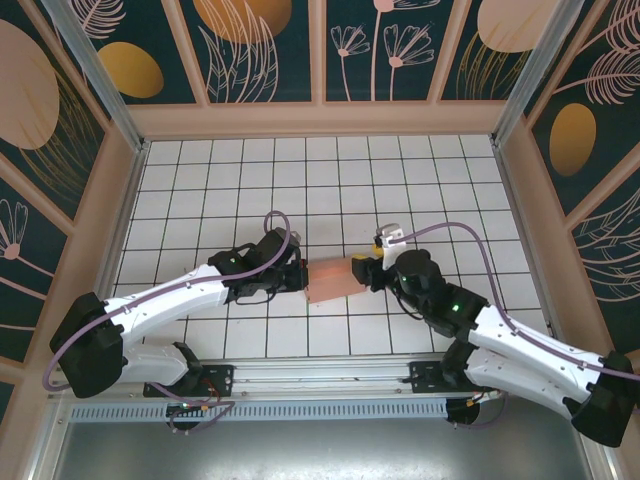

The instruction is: Fold the paper box

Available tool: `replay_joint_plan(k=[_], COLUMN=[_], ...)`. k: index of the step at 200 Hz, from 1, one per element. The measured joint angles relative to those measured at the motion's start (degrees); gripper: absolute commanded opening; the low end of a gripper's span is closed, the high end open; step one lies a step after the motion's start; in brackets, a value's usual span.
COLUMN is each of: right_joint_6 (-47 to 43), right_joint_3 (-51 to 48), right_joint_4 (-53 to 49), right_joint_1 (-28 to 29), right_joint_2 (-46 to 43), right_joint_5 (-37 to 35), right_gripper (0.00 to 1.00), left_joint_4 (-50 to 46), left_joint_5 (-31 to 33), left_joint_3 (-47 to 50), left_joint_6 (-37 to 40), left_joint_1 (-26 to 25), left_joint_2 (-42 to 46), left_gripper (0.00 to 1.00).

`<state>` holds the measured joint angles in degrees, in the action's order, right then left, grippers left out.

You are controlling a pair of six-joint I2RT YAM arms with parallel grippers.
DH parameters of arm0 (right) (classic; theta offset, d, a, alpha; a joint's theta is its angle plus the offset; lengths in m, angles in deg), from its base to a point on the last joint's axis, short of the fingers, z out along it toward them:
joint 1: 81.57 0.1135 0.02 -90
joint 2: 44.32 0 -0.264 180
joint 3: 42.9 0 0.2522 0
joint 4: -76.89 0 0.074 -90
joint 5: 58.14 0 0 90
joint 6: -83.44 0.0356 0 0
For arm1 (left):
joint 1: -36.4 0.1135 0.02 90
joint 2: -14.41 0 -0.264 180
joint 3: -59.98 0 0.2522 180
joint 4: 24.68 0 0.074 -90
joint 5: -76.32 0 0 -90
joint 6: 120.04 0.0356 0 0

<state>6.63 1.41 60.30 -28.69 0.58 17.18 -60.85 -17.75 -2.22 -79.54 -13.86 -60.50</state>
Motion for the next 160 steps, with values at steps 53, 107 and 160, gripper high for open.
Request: replay_joint_plan(k=[53, 107, 160], right_joint_6=[6.8, 15.1, 18.1], right_joint_3=[3.8, 3.1, 1.5], right_joint_4=[-1.1, -5.3, -5.0], right_joint_1=[0.0, -1.8, -2.1], right_joint_2=[9.6, 14.1, 15.8], right_joint_5=[-6.9, -8.0, -6.9], right_gripper=[0.49, 0.48, 0.48], left_joint_4=[0.5, 0.6, 0.4], left_joint_5=[-0.2, -0.2, -0.6], left_joint_3=[-0.3, -0.3, 0.1], left_joint_6=[0.4, 1.2, 2.6], left_joint_1=[0.0, 0.0, 0.0], left_joint_2=[-0.5, -0.4, 2.0], left_gripper=[0.0, 0.15, 0.59])
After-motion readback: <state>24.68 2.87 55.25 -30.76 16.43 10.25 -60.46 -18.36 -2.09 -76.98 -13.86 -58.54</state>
